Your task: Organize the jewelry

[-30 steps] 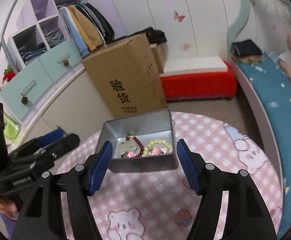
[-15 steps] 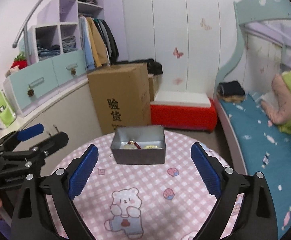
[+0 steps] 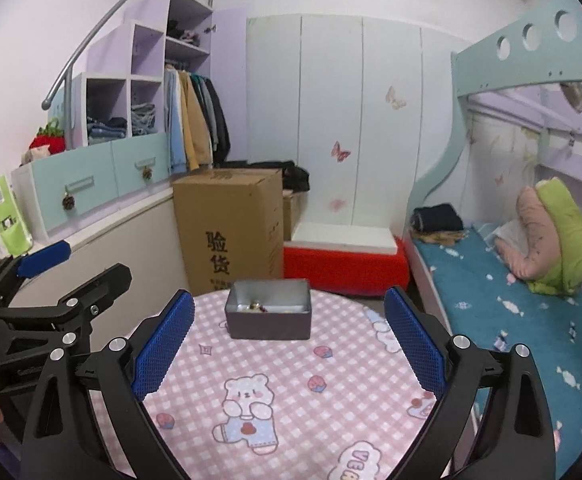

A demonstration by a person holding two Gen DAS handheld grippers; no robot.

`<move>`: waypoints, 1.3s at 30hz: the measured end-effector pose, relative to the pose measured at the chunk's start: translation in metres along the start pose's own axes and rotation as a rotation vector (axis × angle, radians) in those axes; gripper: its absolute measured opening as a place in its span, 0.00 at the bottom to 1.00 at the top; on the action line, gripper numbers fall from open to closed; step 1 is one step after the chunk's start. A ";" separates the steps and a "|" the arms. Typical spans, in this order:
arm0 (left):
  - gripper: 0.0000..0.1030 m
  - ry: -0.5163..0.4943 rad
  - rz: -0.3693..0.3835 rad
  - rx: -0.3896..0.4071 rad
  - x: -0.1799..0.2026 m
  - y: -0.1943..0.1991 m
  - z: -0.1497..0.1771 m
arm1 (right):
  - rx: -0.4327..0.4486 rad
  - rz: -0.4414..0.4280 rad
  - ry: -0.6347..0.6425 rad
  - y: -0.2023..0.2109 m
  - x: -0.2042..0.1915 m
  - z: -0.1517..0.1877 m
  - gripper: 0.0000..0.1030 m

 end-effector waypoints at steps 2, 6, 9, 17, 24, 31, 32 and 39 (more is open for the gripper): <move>0.93 -0.010 -0.003 0.019 0.004 0.008 -0.004 | 0.020 0.011 0.003 0.010 0.000 -0.002 0.90; 0.93 -0.036 -0.007 0.053 0.009 0.018 -0.010 | 0.048 0.023 0.004 0.024 0.000 -0.008 0.90; 0.93 -0.043 -0.020 0.088 0.012 0.026 -0.012 | 0.069 0.027 0.005 0.034 -0.002 -0.012 0.90; 0.93 -0.036 0.000 0.114 0.016 0.031 -0.018 | 0.092 0.035 0.001 0.043 -0.001 -0.018 0.90; 0.93 -0.055 -0.007 0.132 0.022 0.031 -0.019 | 0.093 0.035 -0.005 0.041 0.003 -0.018 0.90; 0.93 -0.055 -0.006 0.137 0.021 0.027 -0.022 | 0.091 0.034 -0.008 0.039 0.005 -0.018 0.90; 0.93 -0.054 -0.012 0.142 0.021 0.026 -0.022 | 0.091 0.034 -0.007 0.040 0.004 -0.018 0.90; 0.93 -0.055 -0.014 0.137 0.020 0.022 -0.022 | 0.081 0.030 -0.016 0.032 0.008 -0.018 0.90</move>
Point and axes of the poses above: each gripper's, at about its wrist camera, not at the fingertips, and y roughly against the way its jaws point, x to its right, z to its underside, the point moved 5 cm from there along -y, roughly the way its jaws point, and after that the axes turned 2 degrees about y, right-handed, at the moved point
